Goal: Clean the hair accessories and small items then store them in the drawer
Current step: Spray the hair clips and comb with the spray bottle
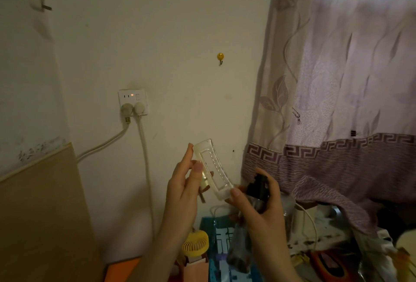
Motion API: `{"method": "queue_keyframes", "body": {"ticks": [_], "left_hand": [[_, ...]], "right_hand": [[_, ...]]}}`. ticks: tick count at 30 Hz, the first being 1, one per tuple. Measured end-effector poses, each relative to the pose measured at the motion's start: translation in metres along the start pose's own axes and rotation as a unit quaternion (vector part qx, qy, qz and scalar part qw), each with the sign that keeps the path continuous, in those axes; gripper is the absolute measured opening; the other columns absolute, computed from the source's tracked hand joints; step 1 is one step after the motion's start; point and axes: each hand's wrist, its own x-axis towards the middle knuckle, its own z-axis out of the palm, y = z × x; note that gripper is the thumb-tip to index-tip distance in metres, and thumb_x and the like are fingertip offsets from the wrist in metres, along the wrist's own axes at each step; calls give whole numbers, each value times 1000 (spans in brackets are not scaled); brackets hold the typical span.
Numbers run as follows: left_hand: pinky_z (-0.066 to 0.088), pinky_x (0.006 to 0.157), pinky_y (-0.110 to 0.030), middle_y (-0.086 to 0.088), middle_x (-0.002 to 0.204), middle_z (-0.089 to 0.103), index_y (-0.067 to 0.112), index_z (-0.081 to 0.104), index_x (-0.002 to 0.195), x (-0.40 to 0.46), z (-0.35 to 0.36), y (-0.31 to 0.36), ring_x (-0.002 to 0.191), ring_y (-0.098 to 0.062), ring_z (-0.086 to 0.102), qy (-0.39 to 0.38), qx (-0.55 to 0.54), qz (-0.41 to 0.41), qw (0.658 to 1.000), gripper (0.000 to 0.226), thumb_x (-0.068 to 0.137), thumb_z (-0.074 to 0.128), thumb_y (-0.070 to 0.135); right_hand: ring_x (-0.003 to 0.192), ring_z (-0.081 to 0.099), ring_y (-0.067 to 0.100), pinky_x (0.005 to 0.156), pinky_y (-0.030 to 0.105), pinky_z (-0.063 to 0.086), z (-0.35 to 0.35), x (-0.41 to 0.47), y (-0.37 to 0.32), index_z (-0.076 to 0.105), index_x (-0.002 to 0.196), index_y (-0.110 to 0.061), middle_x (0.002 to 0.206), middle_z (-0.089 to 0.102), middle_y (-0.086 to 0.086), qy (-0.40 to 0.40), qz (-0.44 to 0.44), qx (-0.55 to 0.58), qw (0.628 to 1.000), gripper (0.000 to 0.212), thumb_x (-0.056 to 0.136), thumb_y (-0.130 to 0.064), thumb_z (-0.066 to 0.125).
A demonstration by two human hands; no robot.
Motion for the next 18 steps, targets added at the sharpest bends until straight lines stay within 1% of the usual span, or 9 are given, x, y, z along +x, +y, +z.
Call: {"method": "queue_keyframes", "body": {"ticks": [2, 4, 5, 7, 8, 10, 12, 15, 18], "left_hand": [[53, 72, -16, 22, 108, 55, 43, 32, 134, 4, -5, 4, 95, 6, 62, -11, 28, 19, 999, 51, 84, 42, 39], [55, 70, -19, 17, 106, 56, 46, 32, 131, 8, -9, 7, 89, 7, 63, -19, 48, 30, 998, 49, 83, 43, 41], [55, 71, -23, 13, 106, 57, 47, 33, 130, 11, -11, 8, 89, 3, 64, -21, 54, 33, 998, 49, 82, 43, 42], [55, 73, -26, 7, 108, 59, 46, 34, 130, 15, -13, 10, 92, -5, 64, -24, 64, 40, 997, 50, 81, 44, 43], [55, 73, -25, 7, 108, 59, 45, 34, 131, 17, -14, 11, 92, -4, 64, -24, 66, 44, 997, 51, 81, 43, 43], [54, 71, -21, 11, 107, 57, 40, 35, 135, 21, -15, 14, 90, 1, 63, -25, 68, 50, 996, 54, 81, 44, 43], [54, 71, -23, 13, 107, 57, 39, 36, 137, 24, -16, 16, 89, 1, 63, -27, 75, 57, 995, 56, 82, 43, 44], [55, 69, -24, 11, 109, 57, 40, 36, 133, 27, -15, 20, 88, 4, 63, -28, 75, 64, 995, 48, 85, 42, 41], [54, 67, -17, 6, 107, 57, 37, 38, 134, 27, -12, 21, 86, 9, 61, -19, 80, 73, 994, 39, 96, 40, 28]], "right_hand": [[77, 72, 21, 65, 30, 58, -7, 3, -8, 44, 125, -38, 93, 70, -2, -20, -32, -36, 999, 63, 69, -22, 70], [74, 70, 15, 61, 24, 57, -12, 7, -17, 36, 131, -39, 90, 67, -16, -39, -75, -76, 994, 68, 76, -15, 69], [74, 69, 14, 60, 23, 56, -14, 9, -22, 33, 132, -40, 89, 66, -16, -46, -98, -91, 990, 70, 77, -16, 68], [70, 68, 17, 59, 23, 55, -17, 13, -31, 31, 129, -47, 87, 66, -4, -59, -137, -116, 982, 69, 75, -24, 66], [69, 68, 20, 59, 23, 55, -19, 15, -35, 32, 124, -53, 86, 66, -1, -65, -153, -128, 978, 65, 74, -29, 65], [67, 67, 22, 58, 23, 55, -23, 19, -43, 36, 113, -61, 88, 65, -3, -78, -177, -149, 970, 54, 72, -37, 63], [65, 66, 22, 56, 23, 54, -25, 24, -49, 41, 107, -61, 90, 63, -4, -90, -193, -162, 964, 46, 72, -40, 62], [57, 62, 22, 51, 25, 53, -25, 30, -56, 45, 106, -56, 81, 59, 3, -81, -218, -178, 956, 39, 74, -40, 62], [53, 60, 23, 49, 25, 52, -21, 34, -61, 45, 106, -52, 77, 60, 5, -68, -243, -196, 948, 36, 78, -36, 62]]}}
